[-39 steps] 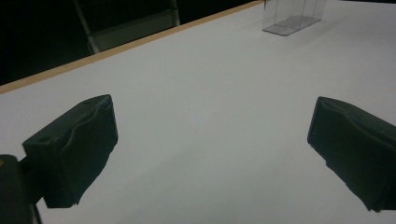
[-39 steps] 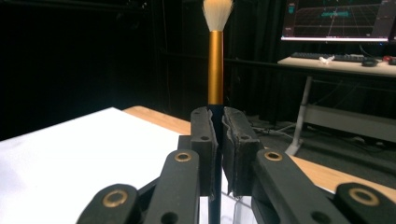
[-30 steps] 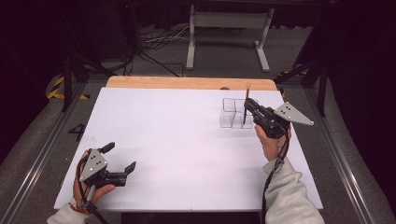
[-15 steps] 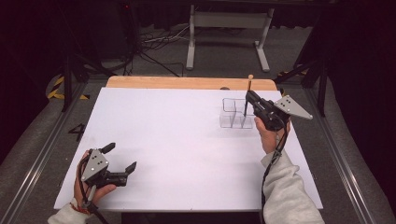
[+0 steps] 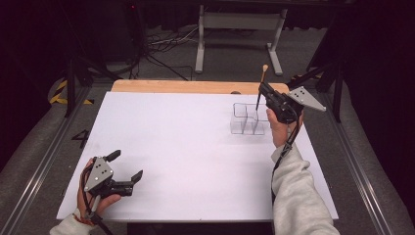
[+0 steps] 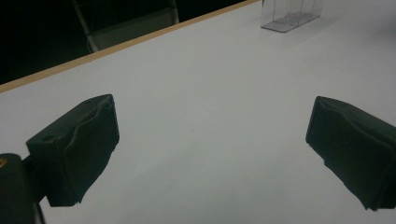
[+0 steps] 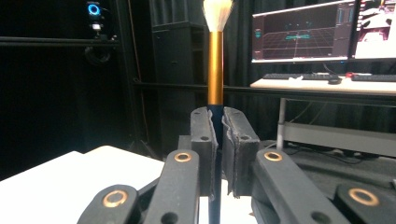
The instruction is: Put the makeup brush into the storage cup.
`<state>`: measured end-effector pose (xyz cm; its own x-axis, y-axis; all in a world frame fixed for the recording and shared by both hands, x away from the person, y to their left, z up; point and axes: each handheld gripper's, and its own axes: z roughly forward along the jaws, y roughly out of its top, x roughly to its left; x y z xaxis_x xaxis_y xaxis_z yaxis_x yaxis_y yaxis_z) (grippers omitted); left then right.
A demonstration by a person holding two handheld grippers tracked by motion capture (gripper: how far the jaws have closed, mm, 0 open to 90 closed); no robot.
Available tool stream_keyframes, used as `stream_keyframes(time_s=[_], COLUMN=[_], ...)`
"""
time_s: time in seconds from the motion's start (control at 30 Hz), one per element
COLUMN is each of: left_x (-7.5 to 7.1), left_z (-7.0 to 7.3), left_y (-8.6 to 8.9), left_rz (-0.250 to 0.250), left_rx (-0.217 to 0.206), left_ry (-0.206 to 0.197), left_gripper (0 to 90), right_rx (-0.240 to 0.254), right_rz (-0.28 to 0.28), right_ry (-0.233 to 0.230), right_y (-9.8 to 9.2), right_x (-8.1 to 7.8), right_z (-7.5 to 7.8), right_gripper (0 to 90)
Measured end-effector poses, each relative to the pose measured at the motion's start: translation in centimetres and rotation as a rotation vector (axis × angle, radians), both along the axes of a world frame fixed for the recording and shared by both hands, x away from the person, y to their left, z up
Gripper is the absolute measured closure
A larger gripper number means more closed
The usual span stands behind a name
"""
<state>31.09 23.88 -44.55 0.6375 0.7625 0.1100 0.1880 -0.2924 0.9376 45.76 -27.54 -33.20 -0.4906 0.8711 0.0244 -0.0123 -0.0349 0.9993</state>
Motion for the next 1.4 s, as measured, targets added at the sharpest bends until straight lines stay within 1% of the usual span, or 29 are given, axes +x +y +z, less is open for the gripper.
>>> stream_keyframes(time_s=[0.03, 0.07, 0.1, 0.13, 0.2, 0.27, 0.3, 0.33, 0.37, 0.4, 0.43, 0.47, 0.5, 0.53, 0.63, 0.67, 0.73, 0.77, 0.8, 0.83, 0.9, 0.97, 1.03, 1.1, 1.2, 1.3, 1.4], left_x=[0.0, 0.0, 0.0, 0.0, -0.1, -0.1, -0.1, -0.1, -0.1, -0.1, -0.1, -0.1, -0.1, -0.1, -0.1, -0.1, -0.2, -0.2, -0.1, -0.1, -0.1, -0.1, -0.1, -0.1, -0.1, -0.1, -0.1], left_z=[0.0, 0.0, 0.0, 0.0, 0.0, 0.0, 0.0, 0.0, 0.0, 0.1, 0.0, 0.0, 0.0, 0.0, 0.0, 0.0, 0.0, 0.0, 0.0, 0.0, 0.0, 0.0, -0.1, -0.1, -0.1, -0.1, -0.1], left_y=[0.0, 0.0, 0.0, 0.0, 0.1, 0.1, 0.1, 0.2, 0.2, 0.2, 0.2, 0.2, 0.2, 0.2, 0.2, 0.2, 0.2, 0.2, 0.2, 0.2, 0.2, 0.2, 0.2, 0.2, 0.2, 0.2, 0.2], left_rz=[-0.004, 0.001, -0.003, -0.004, -0.004, -0.002, 0.008, 0.004, 0.004, 0.007, 0.005, 0.002, 0.002, 0.001, 0.0, -0.004, -0.001, -0.004, -0.005, -0.002, -0.006, -0.002, -0.002, -0.003, -0.004, -0.004, -0.006], left_rx=[-0.003, -0.001, -0.001, 0.0, 0.002, 0.003, 0.0, -0.01, -0.016, -0.01, -0.013, -0.014, -0.014, -0.019, -0.014, -0.018, -0.009, -0.013, -0.016, -0.005, -0.011, -0.004, -0.009, -0.01, -0.017, -0.015, -0.01], left_ry=[0.002, 0.002, 0.0, 0.001, 0.003, 0.003, 0.001, 0.001, 0.002, -0.002, 0.001, 0.002, 0.003, 0.007, 0.006, 0.007, 0.008, 0.009, 0.009, 0.01, 0.011, 0.01, 0.01, 0.01, 0.009, 0.009, 0.011], left_gripper=[3.3, 3.2, 3.3, 3.3, 3.3, 3.0, 3.0, 3.2, 3.2, 3.2, 3.2, 3.2, 3.2, 3.2, 3.3, 3.4, 3.4, 3.3, 3.4, 3.4, 3.4, 3.5, 3.5, 3.5, 3.5, 3.5, 3.6], right_rx=[0.0, 0.006, 0.001, 0.004, -0.026, -0.017, -0.013, -0.014, -0.01, -0.005, -0.007, -0.015, -0.003, -0.01, 0.003, -0.001, -0.001, -0.009, -0.014, -0.006, -0.017, -0.017, -0.015, -0.022, -0.017, -0.013, -0.008], right_rz=[0.0, -0.001, -0.01, -0.007, -0.027, -0.024, -0.016, -0.028, -0.027, -0.024, -0.029, -0.03, -0.025, -0.03, -0.026, -0.033, -0.032, -0.038, -0.042, -0.037, -0.04, -0.042, -0.04, -0.051, -0.053, -0.074, -0.074], right_ry=[0.0, 0.001, 0.0, -0.001, -0.007, -0.003, -0.001, 0.0, 0.003, 0.007, 0.008, 0.011, 0.02, 0.03, 0.038, 0.046, 0.049, 0.052, 0.055, 0.06, 0.063, 0.071, 0.078, 0.084, 0.092, 0.106, 0.116], right_y=[0.0, -0.1, 0.0, 0.0, 0.1, 0.1, 0.1, 0.2, 0.2, 0.2, 0.3, 0.4, 0.4, 0.4, 0.4, 0.4, 0.4, 0.4, 0.5, 0.5, 0.6, 0.6, 0.7, 0.6, 0.5, 0.3, 0.2], right_x=[0.0, 0.3, 0.4, 0.7, 1.1, 1.2, 1.3, 1.6, 1.7, 1.8, 1.9, 2.0, 2.2, 2.4, 2.6, 2.8, 2.9, 2.9, 3.0, 3.0, 3.0, 3.1, 3.1, 3.2, 3.2, 3.2, 3.2], right_z=[0.0, 0.0, 0.2, 0.2, 0.4, 0.4, 0.3, 0.3, 0.3, 0.2, 0.1, 0.0, -0.2, -0.5, -0.7, -1.1, -1.2, -1.4, -1.5, -1.7, -2.0, -2.4, -2.8, -3.1, -3.4, -4.2, -4.5], right_gripper=[83.9, 83.9, 83.8, 83.9, 83.9, 83.8, 83.8, 83.8, 83.9, 83.9, 83.9, 83.9, 83.9, 83.9, 83.9, 83.9, 83.9, 83.9, 83.8, 83.9, 83.9, 83.9, 83.9, 83.9, 83.9, 83.9, 83.9])
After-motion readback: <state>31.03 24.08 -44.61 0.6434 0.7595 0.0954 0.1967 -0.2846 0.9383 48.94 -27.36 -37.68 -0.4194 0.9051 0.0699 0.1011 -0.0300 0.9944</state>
